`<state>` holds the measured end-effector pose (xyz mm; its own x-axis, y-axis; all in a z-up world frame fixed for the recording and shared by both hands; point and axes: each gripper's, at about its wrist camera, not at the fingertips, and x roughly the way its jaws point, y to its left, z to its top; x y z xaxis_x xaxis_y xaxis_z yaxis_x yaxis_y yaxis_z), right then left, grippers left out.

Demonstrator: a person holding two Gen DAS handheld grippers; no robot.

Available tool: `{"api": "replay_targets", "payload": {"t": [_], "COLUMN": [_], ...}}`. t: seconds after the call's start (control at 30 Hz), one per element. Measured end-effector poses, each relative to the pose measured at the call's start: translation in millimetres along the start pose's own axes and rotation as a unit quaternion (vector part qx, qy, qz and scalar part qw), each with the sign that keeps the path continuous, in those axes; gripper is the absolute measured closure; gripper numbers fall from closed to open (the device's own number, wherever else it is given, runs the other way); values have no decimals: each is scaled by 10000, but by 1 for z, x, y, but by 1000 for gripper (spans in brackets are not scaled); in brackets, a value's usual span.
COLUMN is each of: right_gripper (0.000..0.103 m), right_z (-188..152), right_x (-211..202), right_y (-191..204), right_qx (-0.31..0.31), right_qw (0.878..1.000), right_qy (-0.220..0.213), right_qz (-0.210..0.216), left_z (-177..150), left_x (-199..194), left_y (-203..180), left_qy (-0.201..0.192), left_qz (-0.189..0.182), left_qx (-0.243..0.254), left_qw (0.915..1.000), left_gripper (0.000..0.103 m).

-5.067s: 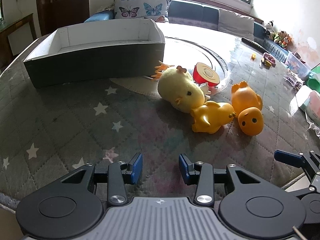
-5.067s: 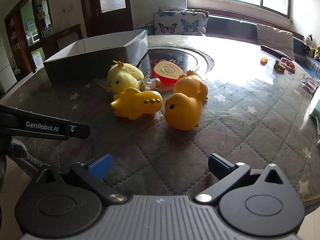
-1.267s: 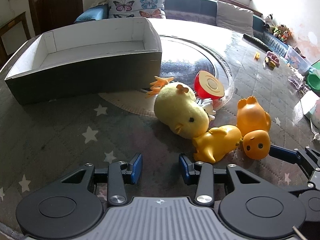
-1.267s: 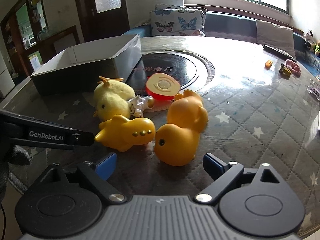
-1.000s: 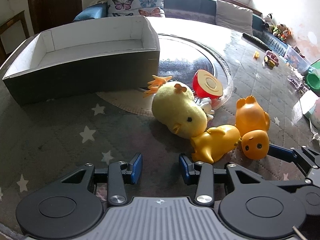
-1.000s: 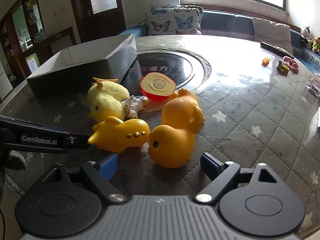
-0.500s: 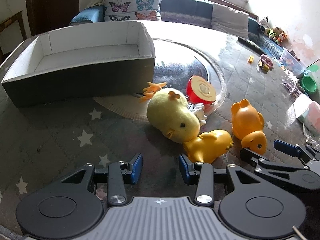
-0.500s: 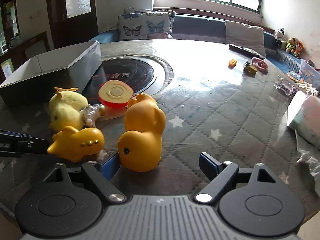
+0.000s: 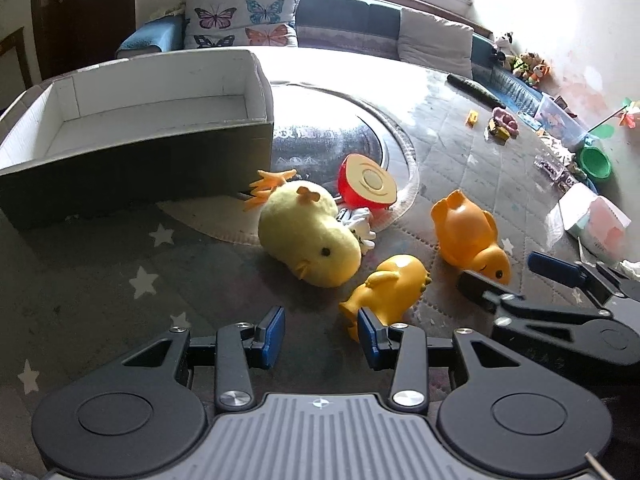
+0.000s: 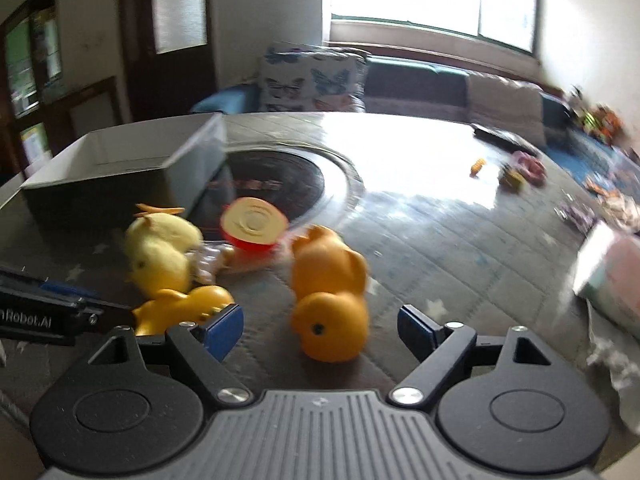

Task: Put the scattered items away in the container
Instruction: 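Move the right gripper toward the yellow rubber duck with dotted face, then close the right gripper on the yellow dotted rubber duck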

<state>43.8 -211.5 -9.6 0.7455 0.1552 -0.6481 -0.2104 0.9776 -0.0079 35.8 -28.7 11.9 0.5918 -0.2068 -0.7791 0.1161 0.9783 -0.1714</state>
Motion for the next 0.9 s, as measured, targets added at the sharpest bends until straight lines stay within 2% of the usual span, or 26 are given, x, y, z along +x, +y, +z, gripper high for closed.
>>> {"api": "replay_targets", "payload": {"t": [0.17,0.37,0.47,0.67,0.9], "right_gripper": [17,17,17,17,17], "right_z": [4,1,4,13,11], "right_x": [8,3,-5,-13,-12], "right_y": [9,1,0,10,24], "right_qx": [-295,-201,-181,-288,-605], "right_qw": [9996,9997,9997,9972,9906], "right_qy": [-20,-48,-164,-306,-189], "right_qz": [-46,-95,96,620,1214], "left_z": [1,-2,-2,0,0], "left_x": [-3,8,10,7,5], "left_y": [-4,-10,-9,-1,16], "left_qy": [-30,124,148,102,67], "left_qz": [-92,-198,-223,-40,-9], "left_qx": [129,228,196,190,35], "left_qw": [9999,9995,9995,9998,10000], "left_gripper": [61,60,59,60,59]}}
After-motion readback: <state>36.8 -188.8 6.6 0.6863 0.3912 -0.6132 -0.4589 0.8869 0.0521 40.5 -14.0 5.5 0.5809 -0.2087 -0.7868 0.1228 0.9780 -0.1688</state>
